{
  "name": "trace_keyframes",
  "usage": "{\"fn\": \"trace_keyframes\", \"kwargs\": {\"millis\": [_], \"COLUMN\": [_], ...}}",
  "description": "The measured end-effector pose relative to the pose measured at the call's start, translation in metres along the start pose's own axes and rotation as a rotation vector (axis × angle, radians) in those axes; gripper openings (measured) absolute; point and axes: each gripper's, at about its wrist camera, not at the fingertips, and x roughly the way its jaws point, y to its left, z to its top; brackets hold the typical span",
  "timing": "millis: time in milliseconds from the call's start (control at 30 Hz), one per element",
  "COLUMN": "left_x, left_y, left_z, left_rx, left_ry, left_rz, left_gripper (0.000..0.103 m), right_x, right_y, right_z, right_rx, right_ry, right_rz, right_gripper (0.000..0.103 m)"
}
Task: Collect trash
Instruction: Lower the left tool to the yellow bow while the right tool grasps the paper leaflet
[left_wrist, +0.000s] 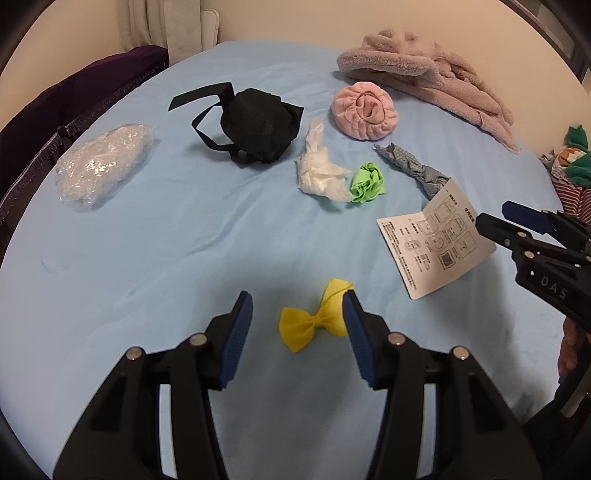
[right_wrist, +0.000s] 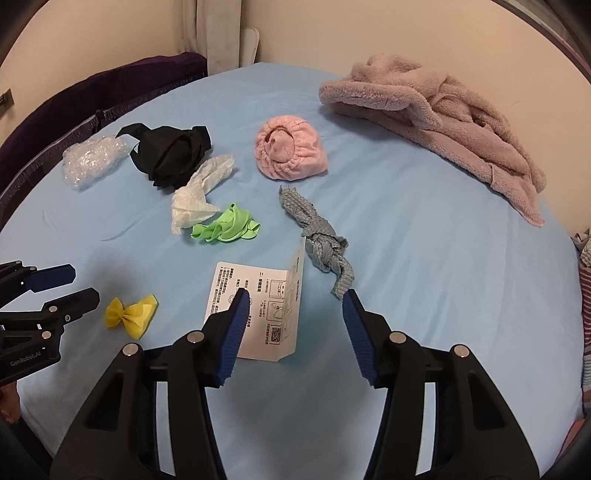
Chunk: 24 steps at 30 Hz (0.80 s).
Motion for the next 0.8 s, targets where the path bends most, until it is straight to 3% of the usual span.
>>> {"fn": "trace_keyframes", "kwargs": {"millis": [267, 500, 633, 800], "left_x": [0.028, 0.048, 0.052, 0.054], "left_y": [-0.006, -0.015, -0.025, -0.033], "left_z": [-0.005, -0.012, -0.015, -0.019], "left_rx": [0.015, 0.041, 0.08, 0.116], "left_ry": [0.045, 0.078, 0.07, 0.05], "left_rz": [-0.03, -0.04, -0.031, 0.006], "left_gripper": [0.051, 0.055, 0.069, 0.068], "right_x": [0.029, 0.035, 0.031, 0.028], "right_y": [0.003, 0.003, 0.004, 0.003], "right_z": [-0.005, -0.007, -0.006, -0.004], "right_rx": [-0.016, -0.046, -0.053, -0.048], "right_ry": [0.093, 0.137, 0.123, 0.111], "right_rz": [0.027, 0.051, 0.06, 0.069], "right_gripper": [0.038, 0.006, 0.003, 0.0]}}
